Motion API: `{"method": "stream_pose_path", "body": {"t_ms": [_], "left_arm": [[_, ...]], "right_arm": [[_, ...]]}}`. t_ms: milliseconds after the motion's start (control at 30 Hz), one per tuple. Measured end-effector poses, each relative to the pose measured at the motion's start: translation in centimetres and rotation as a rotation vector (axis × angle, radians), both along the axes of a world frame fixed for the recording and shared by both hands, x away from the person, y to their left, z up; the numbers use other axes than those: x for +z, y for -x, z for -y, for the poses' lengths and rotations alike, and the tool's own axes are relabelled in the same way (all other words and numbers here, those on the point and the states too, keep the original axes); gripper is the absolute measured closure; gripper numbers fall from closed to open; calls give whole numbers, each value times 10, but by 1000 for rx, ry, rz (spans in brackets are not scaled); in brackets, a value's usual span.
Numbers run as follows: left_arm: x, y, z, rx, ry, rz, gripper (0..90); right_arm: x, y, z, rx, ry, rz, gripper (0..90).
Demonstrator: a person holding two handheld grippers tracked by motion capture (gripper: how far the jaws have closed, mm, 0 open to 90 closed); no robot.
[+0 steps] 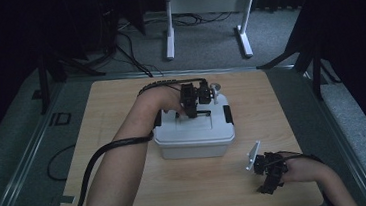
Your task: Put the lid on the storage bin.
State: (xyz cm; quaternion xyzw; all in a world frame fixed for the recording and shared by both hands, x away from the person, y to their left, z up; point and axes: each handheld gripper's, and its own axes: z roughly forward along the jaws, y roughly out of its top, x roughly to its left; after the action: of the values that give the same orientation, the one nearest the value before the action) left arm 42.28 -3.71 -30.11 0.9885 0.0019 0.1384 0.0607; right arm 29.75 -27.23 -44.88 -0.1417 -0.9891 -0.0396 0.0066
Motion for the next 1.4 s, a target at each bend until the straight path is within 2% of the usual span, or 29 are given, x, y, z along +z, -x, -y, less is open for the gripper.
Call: {"method": "stream_pose_path", "body": {"t_ms": [33,67,100,200,533,767,1000,1233,1400], "left_arm": [[1,0,-1,4,1,-6,685],[3,0,-4,4,4,-5,634],[4,1,-5,18,11,-6,634],[10,0,-13,47,34,-4,557],[18,3,-38,78,61,3,544],[20,5,-59,104,71,-17,517],[15,9,-86,150,70,-18,517],[10,13,-112,182,114,-11,520],[4,16,-134,210,117,-20,520]], "right_arm": [[0,0,0,0,0,0,205],[1,0,0,-2,3,2,205],[1,0,0,-2,3,2,205],[1,0,-1,0,0,6,205],[-1,0,-3,-1,2,-2,205],[-1,0,-5,0,0,4,192],[-1,-2,-6,-4,-1,9,187],[2,-3,-7,-8,-5,16,187],[3,-3,-7,-7,-5,18,187]]}}
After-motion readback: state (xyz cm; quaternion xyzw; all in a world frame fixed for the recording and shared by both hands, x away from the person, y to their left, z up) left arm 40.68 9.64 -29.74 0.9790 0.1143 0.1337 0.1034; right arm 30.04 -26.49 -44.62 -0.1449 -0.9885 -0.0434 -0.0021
